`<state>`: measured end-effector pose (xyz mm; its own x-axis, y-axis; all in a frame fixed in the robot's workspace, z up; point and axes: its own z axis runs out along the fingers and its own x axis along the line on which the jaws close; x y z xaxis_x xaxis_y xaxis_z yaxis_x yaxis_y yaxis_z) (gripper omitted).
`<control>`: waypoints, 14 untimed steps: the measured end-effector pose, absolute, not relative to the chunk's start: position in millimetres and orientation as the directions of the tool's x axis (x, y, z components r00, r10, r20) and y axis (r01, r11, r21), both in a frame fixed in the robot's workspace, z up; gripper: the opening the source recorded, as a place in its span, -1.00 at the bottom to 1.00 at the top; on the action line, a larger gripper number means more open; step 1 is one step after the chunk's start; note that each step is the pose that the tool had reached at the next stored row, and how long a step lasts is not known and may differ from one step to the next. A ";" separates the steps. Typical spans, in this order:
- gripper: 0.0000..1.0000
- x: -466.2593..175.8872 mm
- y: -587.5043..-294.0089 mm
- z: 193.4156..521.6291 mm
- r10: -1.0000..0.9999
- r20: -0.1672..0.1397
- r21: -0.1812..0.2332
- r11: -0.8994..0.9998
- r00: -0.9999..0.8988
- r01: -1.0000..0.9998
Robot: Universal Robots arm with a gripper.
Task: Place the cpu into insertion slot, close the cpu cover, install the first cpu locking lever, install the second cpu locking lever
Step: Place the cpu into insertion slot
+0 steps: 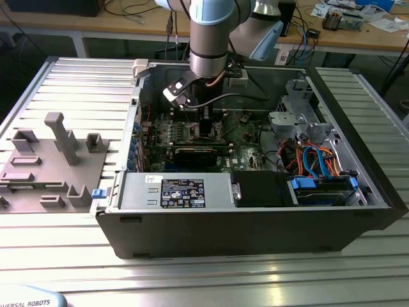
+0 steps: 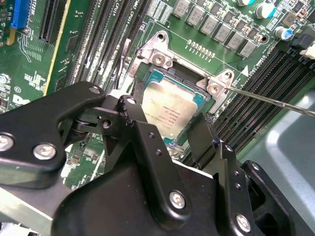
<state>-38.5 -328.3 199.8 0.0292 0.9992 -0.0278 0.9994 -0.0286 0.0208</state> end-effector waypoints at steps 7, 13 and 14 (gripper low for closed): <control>0.24 -38.3 -327.2 200.6 0.999 -0.029 0.021 -0.017 0.018 1.000; 0.24 -38.3 -327.2 208.7 0.999 -0.028 0.021 -0.017 0.018 1.000; 0.24 -38.3 -327.2 209.5 0.999 -0.028 0.021 -0.017 0.018 1.000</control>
<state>-38.3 -327.2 209.5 0.0178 0.9994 -0.0284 0.9996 -0.0172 0.0208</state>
